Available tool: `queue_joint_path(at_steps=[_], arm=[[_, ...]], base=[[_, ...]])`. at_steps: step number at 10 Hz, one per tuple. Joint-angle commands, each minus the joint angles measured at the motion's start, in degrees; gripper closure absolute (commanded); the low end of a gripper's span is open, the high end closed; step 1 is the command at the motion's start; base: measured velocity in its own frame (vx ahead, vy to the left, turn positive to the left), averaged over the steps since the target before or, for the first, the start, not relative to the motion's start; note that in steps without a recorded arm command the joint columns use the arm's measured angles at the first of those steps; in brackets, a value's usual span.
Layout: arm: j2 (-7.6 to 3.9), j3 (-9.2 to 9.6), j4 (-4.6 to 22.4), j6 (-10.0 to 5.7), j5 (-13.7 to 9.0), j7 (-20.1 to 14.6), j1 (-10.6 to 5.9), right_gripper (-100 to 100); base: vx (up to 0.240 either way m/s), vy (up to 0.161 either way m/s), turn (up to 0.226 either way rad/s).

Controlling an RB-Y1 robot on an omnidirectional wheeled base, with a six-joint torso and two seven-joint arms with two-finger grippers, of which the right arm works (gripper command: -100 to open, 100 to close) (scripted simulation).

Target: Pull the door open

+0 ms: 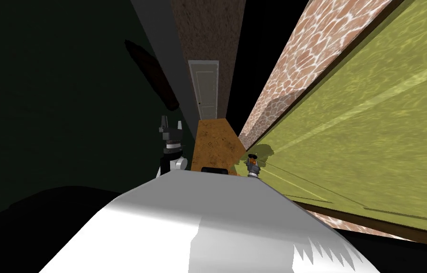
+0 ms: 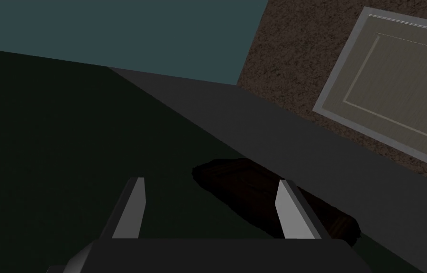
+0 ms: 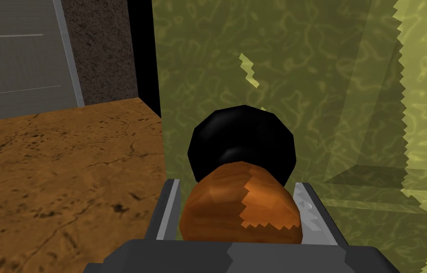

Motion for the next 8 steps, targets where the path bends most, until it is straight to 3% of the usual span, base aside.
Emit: queue_joint_path(at_steps=[1,5,8], arm=[[-0.12,0.64,-0.2,-0.55,0.2,-0.6,0.43,100],[-1.39,1.13,-0.3,-2.25,0.3,-2.3,2.27,100],[-2.12,1.42,-0.2,-3.18,0.4,-3.2,3.35,100]], base=[[-0.061,0.011,0.182],[-0.114,0.028,0.199],[-0.218,0.021,0.084]])
